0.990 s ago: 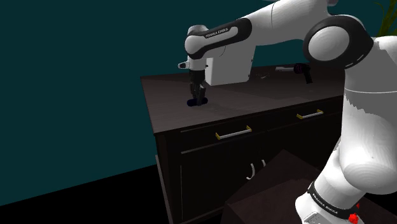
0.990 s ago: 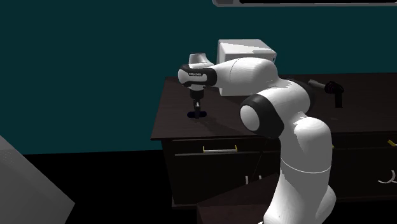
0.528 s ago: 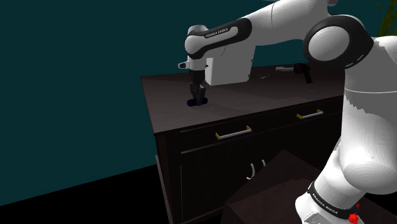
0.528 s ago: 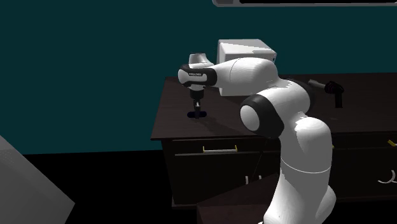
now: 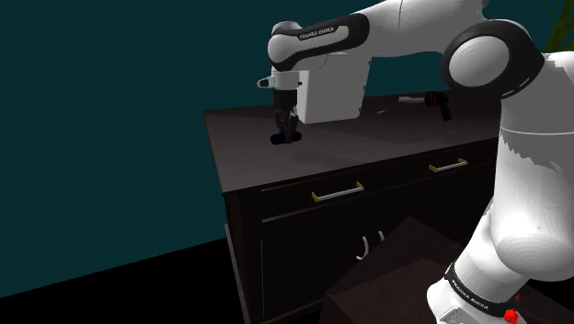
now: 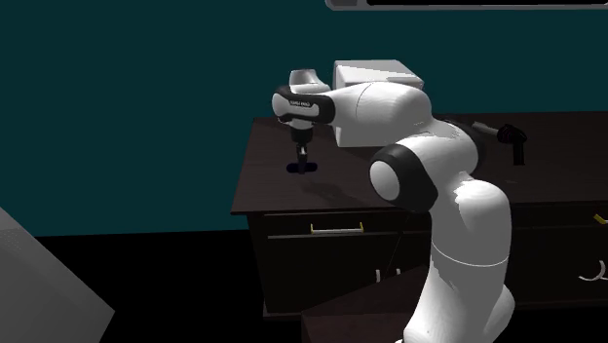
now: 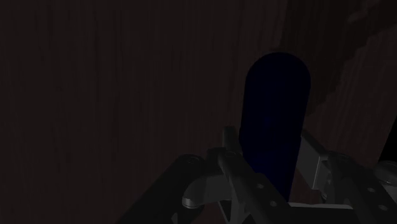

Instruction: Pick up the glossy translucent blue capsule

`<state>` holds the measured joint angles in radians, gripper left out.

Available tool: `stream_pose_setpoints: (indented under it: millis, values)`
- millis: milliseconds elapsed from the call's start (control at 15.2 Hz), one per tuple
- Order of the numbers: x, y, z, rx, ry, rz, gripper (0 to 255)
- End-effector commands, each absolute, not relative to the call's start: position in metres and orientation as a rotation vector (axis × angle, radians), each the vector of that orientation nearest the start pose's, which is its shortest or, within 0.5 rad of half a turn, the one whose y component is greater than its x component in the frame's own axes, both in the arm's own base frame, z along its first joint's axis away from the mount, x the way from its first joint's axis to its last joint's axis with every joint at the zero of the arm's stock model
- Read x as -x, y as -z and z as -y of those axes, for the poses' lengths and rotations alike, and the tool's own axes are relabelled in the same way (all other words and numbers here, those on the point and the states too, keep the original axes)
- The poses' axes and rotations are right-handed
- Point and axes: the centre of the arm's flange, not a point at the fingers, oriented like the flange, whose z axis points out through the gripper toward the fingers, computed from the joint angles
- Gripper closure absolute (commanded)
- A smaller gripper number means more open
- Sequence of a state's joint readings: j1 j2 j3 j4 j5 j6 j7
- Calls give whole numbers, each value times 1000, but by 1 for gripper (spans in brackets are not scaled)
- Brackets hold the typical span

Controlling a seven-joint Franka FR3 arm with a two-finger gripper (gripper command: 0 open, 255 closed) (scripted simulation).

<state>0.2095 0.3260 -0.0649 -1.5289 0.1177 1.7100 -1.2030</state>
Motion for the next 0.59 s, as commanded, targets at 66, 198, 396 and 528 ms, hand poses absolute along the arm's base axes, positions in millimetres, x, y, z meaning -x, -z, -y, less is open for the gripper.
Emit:
stream_pose_setpoints:
  millis: [66, 198, 396, 528]
  values:
    - [-634, -475, -109, 2354, -115, 1836, 255]
    - [-634, -486, -109, 2354, -115, 1836, 255]
    - [-634, -502, -109, 2354, -115, 1836, 255]
    - [-634, -502, -109, 2354, -115, 1836, 255]
